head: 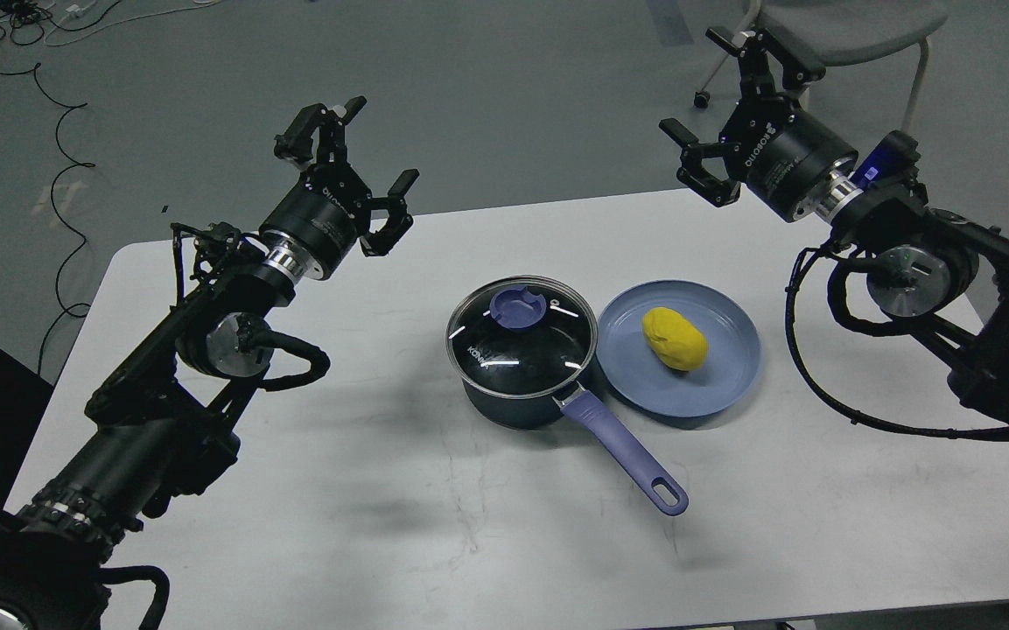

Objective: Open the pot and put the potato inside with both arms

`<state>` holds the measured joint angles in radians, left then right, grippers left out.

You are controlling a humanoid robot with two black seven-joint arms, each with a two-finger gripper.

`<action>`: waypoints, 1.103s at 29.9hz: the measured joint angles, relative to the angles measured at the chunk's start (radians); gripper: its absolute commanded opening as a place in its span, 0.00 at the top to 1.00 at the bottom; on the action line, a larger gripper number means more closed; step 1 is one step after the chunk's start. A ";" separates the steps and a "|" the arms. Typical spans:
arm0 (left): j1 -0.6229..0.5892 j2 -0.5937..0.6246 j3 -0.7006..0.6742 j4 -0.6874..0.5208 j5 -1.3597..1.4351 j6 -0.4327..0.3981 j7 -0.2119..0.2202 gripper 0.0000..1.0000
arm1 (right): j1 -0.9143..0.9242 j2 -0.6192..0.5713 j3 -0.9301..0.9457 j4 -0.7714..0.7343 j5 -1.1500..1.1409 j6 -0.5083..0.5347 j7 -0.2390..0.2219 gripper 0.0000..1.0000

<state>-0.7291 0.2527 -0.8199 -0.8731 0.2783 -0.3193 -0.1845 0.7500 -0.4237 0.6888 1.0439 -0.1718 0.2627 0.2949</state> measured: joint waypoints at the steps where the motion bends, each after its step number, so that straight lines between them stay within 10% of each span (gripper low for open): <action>1: 0.005 0.000 0.000 -0.007 0.002 0.000 0.000 0.02 | -0.001 0.000 0.000 -0.005 0.000 0.002 0.000 0.00; 33: 0.043 0.007 -0.004 -0.037 -0.004 0.004 0.014 0.02 | 0.007 0.044 -0.027 -0.016 -0.013 -0.116 -0.041 0.00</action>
<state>-0.6858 0.2592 -0.8238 -0.9098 0.2747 -0.3156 -0.1709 0.7566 -0.3802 0.6615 1.0283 -0.1846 0.1467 0.2543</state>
